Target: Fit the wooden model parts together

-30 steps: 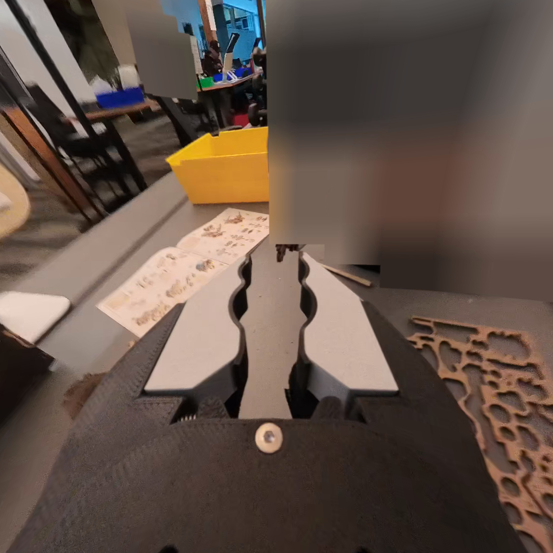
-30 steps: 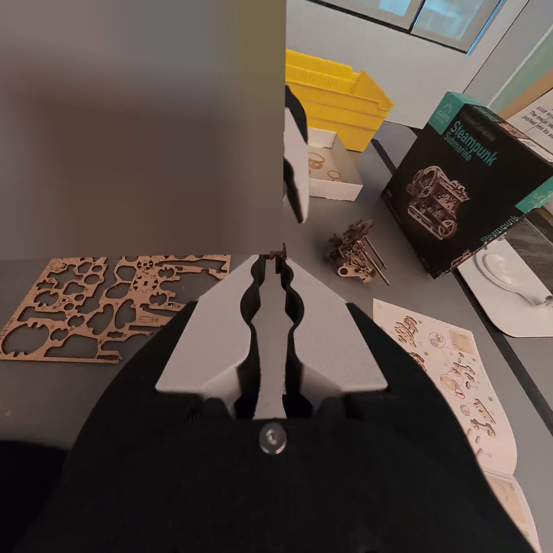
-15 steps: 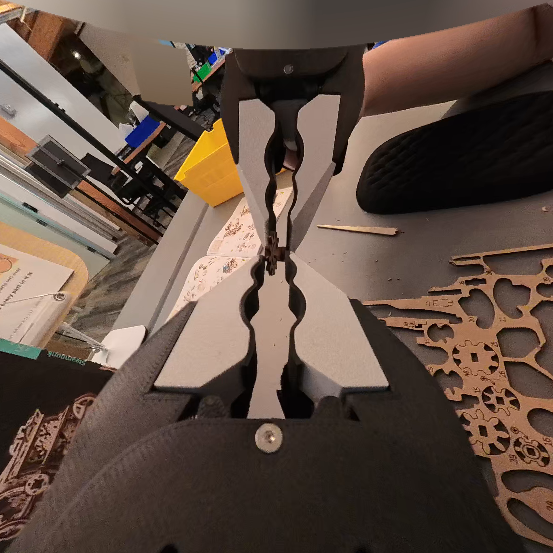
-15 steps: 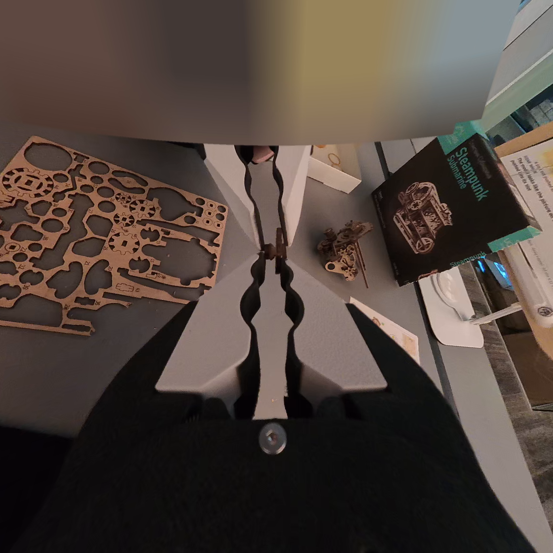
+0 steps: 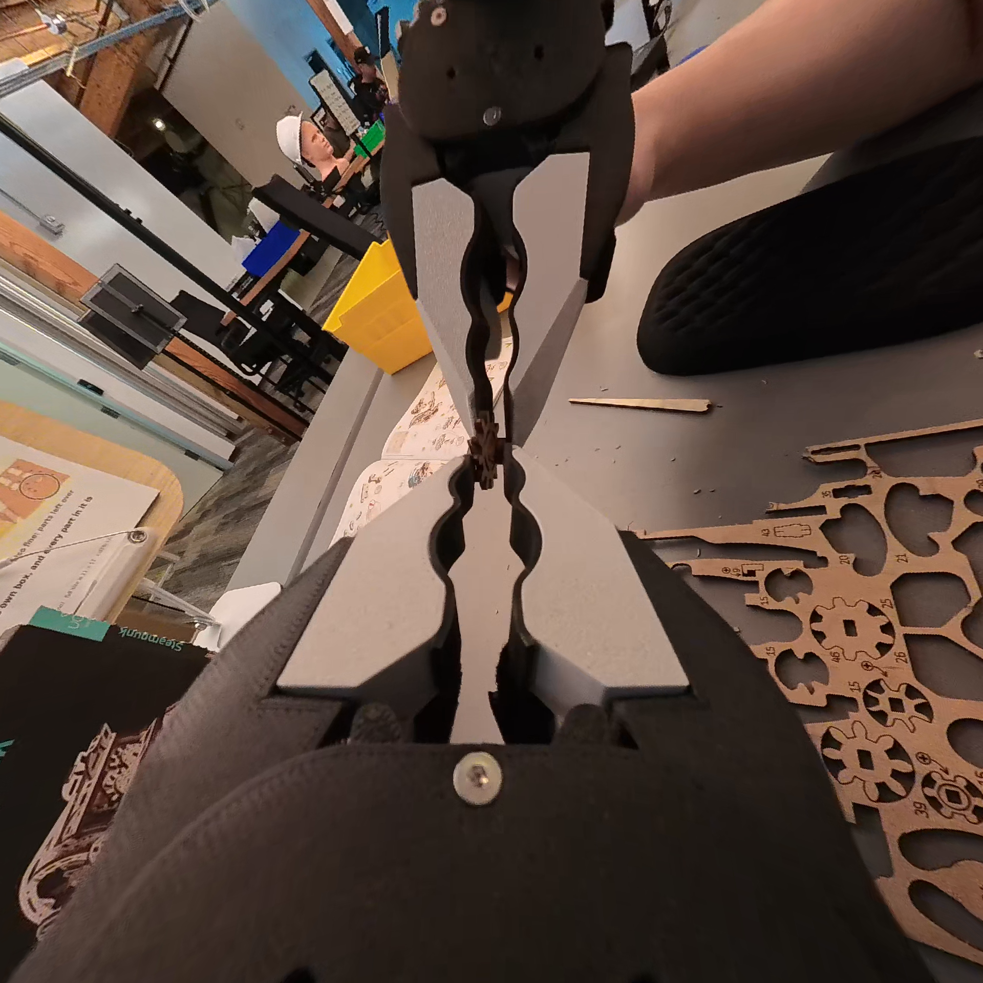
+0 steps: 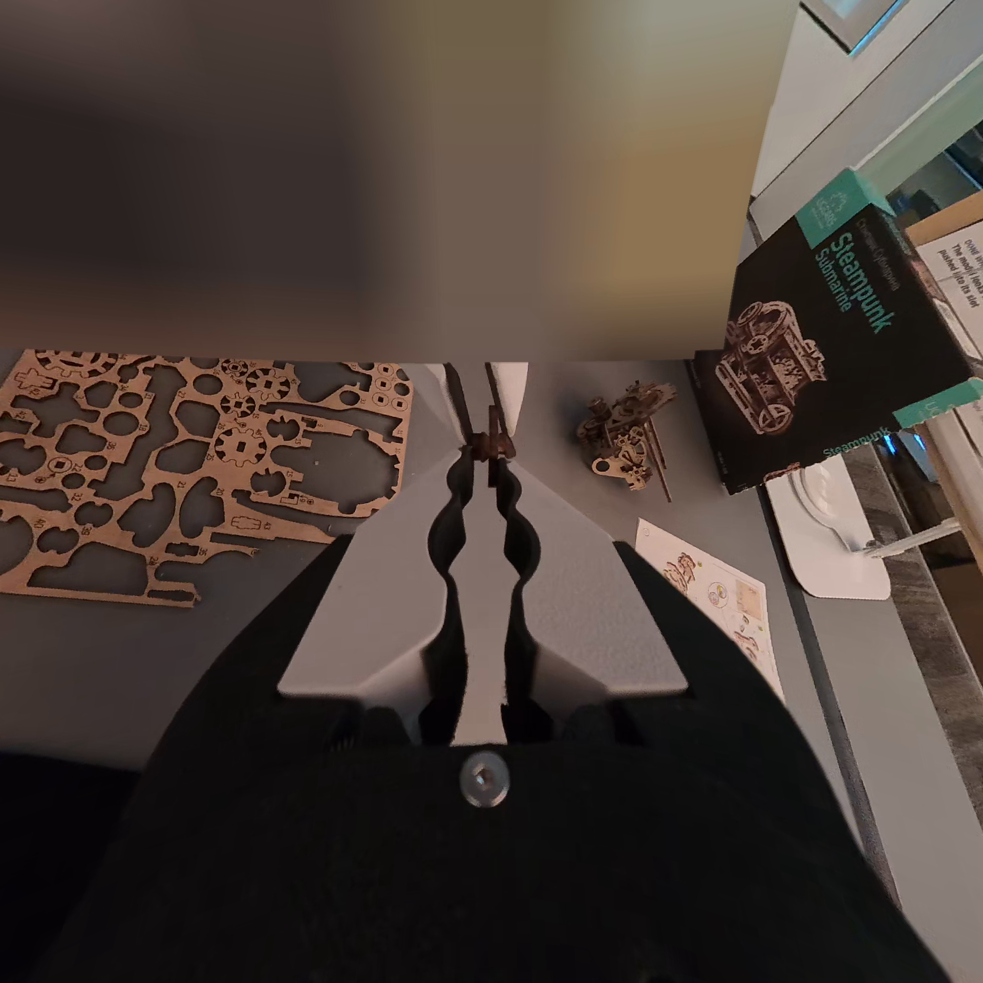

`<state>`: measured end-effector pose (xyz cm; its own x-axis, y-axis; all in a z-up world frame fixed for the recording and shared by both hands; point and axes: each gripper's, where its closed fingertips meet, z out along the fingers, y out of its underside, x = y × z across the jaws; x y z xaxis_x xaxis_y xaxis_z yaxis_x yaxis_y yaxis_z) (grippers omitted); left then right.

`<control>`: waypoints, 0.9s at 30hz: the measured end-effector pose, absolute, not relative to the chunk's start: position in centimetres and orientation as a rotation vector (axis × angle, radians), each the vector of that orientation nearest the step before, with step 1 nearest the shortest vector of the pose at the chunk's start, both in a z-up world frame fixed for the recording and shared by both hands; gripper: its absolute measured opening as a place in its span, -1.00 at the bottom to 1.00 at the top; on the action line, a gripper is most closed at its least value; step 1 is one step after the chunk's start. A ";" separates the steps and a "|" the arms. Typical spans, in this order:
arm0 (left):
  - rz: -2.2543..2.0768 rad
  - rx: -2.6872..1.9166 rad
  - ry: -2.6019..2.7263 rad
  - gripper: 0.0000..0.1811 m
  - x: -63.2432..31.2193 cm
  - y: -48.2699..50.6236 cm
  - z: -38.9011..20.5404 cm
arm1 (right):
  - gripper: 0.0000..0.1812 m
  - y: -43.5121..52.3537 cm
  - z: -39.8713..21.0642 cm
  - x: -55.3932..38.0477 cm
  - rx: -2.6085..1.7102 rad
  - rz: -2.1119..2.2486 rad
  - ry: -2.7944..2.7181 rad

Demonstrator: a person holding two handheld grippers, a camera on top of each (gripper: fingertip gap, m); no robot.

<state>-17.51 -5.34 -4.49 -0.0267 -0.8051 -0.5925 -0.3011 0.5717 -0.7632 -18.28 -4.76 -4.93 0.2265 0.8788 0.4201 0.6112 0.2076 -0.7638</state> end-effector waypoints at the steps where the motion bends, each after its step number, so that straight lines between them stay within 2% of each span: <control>1: -0.527 -0.955 1.601 -0.91 -17.5 -5.3 -4.5 | -0.93 -4.8 -5.0 -18.3 -1.485 0.332 -1.483; 13: -0.486 -0.868 1.558 -0.90 -17.3 -5.4 -4.2 | -0.93 -4.7 -4.5 -18.0 -1.267 0.126 -1.550; 17: -0.463 -0.827 1.535 -0.90 -17.5 -5.5 -3.5 | -0.91 -4.7 -3.9 -18.1 -1.265 0.182 -1.510; 20: -0.470 -0.810 1.535 -0.90 -17.5 -5.7 -3.4 | -0.72 -4.2 -3.9 -17.9 -1.298 0.180 -1.482; 23: -0.488 -0.800 1.536 -0.90 -17.5 -6.0 -3.2 | -0.65 -4.5 -3.3 -18.1 -1.236 0.176 -1.476; 25: -0.494 -0.800 1.537 -0.90 -17.5 -6.1 -3.2 | -0.64 -4.5 -2.8 -18.1 -1.199 0.142 -1.465; 27: -0.514 -0.797 1.537 -0.90 -17.5 -6.3 -3.1 | -0.74 -5.1 -2.9 -18.3 -1.176 0.148 -1.497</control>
<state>-17.52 -6.31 -3.06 0.0070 -0.7401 -0.6725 -0.1866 0.6597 -0.7280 -18.29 -5.07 -2.94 0.1735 0.7164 0.6758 0.5700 0.4865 -0.6621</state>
